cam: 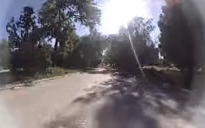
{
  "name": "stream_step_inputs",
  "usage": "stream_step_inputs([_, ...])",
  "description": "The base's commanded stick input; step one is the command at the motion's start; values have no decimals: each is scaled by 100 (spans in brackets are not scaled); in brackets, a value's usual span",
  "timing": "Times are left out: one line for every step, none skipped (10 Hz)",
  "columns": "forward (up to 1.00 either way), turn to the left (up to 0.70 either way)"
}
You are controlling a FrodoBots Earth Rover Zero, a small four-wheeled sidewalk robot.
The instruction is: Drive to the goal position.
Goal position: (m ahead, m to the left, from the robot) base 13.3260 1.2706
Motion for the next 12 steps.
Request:
stream_step_inputs([100, 5])
stream_step_inputs([100, 5])
stream_step_inputs([100, 5])
stream_step_inputs([100, 5])
stream_step_inputs([100, 5])
stream_step_inputs([100, 5])
stream_step_inputs([100, 5])
stream_step_inputs([100, 5])
stream_step_inputs([100, 5])
stream_step_inputs([100, 5])
stream_step_inputs([100, 5])
stream_step_inputs([100, 5])
